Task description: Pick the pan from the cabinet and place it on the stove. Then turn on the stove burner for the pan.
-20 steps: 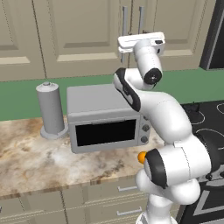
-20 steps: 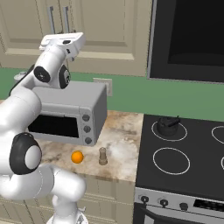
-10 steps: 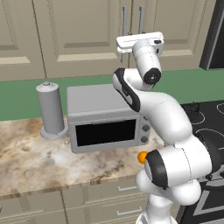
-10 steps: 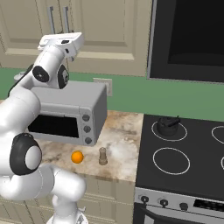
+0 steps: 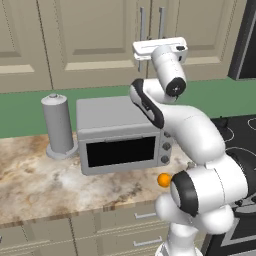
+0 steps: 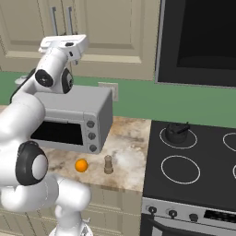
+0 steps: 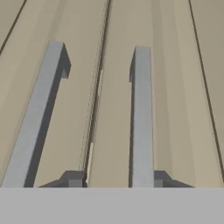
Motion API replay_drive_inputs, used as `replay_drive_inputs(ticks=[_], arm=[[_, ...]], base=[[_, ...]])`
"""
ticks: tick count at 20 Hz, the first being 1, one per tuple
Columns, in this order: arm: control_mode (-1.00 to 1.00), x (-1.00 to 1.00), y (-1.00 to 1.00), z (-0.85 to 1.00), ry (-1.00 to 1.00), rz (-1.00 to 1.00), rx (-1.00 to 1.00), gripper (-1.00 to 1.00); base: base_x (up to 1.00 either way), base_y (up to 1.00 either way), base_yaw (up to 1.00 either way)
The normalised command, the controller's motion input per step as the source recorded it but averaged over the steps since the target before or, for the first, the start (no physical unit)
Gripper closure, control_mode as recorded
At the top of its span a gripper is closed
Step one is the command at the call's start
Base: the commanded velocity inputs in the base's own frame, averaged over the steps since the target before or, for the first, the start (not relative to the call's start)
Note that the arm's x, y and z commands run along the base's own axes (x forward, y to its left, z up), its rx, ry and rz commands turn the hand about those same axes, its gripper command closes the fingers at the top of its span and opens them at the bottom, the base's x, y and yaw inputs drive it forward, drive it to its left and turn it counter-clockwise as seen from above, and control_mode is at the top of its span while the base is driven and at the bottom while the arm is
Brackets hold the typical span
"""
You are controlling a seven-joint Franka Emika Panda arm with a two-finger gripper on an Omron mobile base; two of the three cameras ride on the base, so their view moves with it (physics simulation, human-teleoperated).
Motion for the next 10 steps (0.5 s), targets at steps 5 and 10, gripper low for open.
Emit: replay_drive_inputs(ticks=[5, 10], arm=[[-1.00, 0.03, -0.19, 0.00, 0.00, 0.11, 0.00, 1.00], [-1.00, 0.03, -0.25, 0.00, 0.00, 0.06, 0.00, 1.00]], base=[[0.00, 0.00, 0.00], [0.00, 0.00, 0.00]])
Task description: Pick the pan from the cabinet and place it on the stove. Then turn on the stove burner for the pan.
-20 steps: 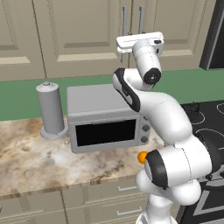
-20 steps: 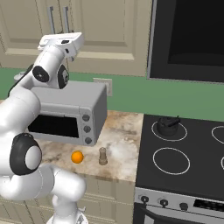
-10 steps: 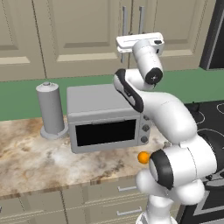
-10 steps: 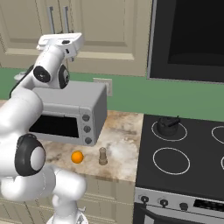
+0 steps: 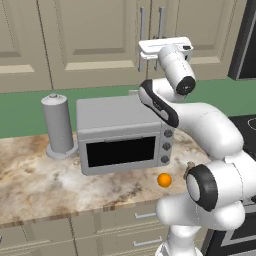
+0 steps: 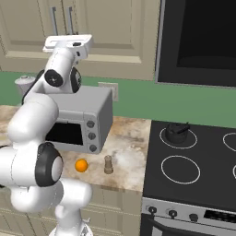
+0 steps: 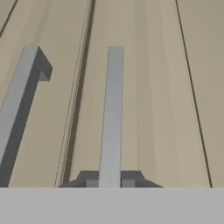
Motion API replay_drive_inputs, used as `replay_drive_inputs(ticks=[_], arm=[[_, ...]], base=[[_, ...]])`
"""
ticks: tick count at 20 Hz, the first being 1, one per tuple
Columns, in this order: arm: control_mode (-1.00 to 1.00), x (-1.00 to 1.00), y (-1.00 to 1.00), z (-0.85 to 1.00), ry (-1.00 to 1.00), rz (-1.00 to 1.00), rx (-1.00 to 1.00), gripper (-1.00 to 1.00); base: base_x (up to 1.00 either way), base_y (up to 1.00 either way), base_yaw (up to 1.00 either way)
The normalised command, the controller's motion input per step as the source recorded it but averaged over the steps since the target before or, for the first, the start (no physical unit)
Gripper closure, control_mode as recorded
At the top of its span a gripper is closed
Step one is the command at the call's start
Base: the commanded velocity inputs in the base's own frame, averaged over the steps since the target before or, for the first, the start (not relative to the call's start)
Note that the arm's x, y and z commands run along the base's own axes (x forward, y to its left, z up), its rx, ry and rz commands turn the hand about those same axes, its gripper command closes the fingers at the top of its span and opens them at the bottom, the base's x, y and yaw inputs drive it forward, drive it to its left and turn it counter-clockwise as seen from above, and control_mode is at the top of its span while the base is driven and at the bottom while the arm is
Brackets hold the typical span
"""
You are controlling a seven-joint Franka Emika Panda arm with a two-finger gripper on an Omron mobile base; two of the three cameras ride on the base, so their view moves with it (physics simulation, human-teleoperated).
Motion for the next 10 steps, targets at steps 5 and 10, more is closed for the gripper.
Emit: replay_drive_inputs(ticks=[5, 10], arm=[[-1.00, 0.06, -0.07, 0.00, 0.02, 0.00, 0.00, 1.00], [-1.00, -0.11, -0.01, 0.01, 0.05, 0.00, -0.01, 1.00]], base=[[0.00, 0.00, 0.00], [0.00, 0.00, 0.00]])
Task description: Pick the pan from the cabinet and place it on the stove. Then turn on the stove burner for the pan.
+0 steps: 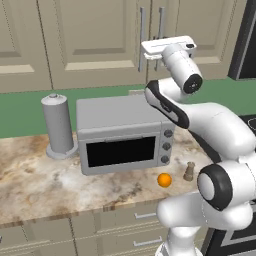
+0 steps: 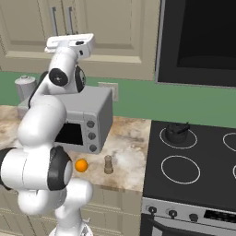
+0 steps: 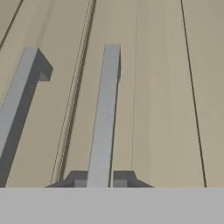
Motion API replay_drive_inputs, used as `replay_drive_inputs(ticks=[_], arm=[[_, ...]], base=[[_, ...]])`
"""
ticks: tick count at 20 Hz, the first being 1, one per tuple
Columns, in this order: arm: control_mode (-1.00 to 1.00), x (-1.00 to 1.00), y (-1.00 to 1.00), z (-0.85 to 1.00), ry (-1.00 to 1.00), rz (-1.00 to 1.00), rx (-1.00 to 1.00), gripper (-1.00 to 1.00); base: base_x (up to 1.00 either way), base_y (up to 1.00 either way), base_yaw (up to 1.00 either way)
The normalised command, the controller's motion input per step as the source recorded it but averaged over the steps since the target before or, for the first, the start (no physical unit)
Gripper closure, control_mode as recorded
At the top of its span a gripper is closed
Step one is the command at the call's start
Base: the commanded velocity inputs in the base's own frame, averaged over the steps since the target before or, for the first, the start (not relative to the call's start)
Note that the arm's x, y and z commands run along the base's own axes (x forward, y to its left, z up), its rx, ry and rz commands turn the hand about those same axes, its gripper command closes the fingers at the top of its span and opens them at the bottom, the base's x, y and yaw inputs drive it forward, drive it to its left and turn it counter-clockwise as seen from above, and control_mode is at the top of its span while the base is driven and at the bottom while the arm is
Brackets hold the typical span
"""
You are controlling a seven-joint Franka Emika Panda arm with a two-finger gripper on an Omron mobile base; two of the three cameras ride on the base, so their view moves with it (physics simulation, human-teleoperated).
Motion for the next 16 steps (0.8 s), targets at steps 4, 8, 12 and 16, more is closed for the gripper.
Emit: replay_drive_inputs(ticks=[4, 8, 12, 16], arm=[[-1.00, -0.43, -0.05, 0.11, 0.06, 0.00, -0.03, 1.00], [-1.00, -0.56, -0.26, 0.12, 0.08, 0.00, -0.01, 1.00], [-1.00, -0.64, -0.35, 0.11, 0.07, 0.00, 0.00, 1.00], [-1.00, -0.66, -0.50, 0.03, 0.04, 0.00, 0.00, 1.00]], base=[[0.00, 0.00, 0.00], [0.00, 0.00, 0.00], [0.00, 0.00, 0.00], [0.00, 0.00, 0.00]])
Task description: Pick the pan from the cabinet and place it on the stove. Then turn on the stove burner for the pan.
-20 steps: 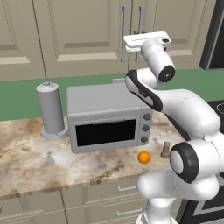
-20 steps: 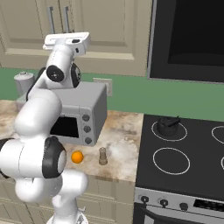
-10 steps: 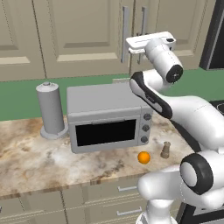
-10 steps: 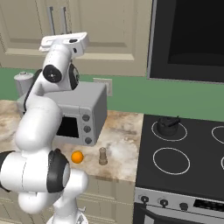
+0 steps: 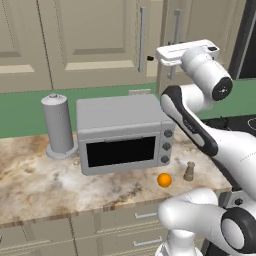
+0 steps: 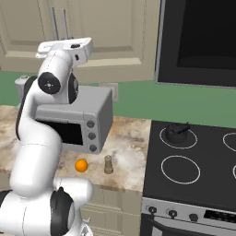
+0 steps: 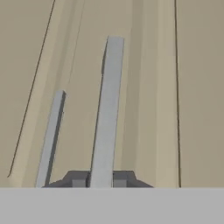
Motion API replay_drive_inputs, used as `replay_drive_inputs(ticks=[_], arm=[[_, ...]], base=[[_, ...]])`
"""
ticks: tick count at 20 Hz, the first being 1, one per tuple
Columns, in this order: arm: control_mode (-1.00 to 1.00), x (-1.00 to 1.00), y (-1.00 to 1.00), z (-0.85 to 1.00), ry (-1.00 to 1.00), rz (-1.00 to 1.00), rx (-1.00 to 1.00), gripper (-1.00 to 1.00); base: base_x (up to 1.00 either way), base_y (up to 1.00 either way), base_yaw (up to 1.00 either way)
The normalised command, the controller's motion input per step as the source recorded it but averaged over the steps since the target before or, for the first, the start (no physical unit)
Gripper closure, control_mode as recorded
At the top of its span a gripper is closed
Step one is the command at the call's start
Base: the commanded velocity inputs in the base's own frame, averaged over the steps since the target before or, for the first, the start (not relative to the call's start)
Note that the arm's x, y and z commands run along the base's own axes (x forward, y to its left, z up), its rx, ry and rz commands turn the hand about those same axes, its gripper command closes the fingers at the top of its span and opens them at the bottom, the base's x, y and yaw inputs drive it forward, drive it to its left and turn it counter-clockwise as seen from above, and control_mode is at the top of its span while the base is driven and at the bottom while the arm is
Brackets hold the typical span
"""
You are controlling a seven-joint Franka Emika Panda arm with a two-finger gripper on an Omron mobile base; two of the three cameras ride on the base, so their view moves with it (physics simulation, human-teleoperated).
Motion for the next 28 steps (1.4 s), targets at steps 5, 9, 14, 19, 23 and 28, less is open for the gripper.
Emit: replay_drive_inputs(ticks=[5, 9, 14, 19, 23, 28], arm=[[-1.00, -0.52, -0.54, 0.00, 0.05, 0.02, 0.00, 1.00], [-1.00, -0.44, -0.56, 0.00, 0.05, 0.02, 0.00, 1.00], [-1.00, -0.33, -0.53, 0.00, 0.09, 0.01, 0.00, 1.00], [-1.00, -0.26, -0.44, 0.00, 0.09, 0.01, 0.00, -1.00], [-1.00, -0.20, 0.12, -0.25, 0.09, 0.00, -0.02, -1.00], [-1.00, -0.59, 0.19, -0.08, -0.06, 0.00, 0.00, -1.00]], base=[[0.00, 0.00, 0.00], [0.00, 0.00, 0.00], [0.00, 0.00, 0.00], [0.00, 0.00, 0.00], [0.00, 0.00, 0.00], [0.00, 0.00, 0.00]])
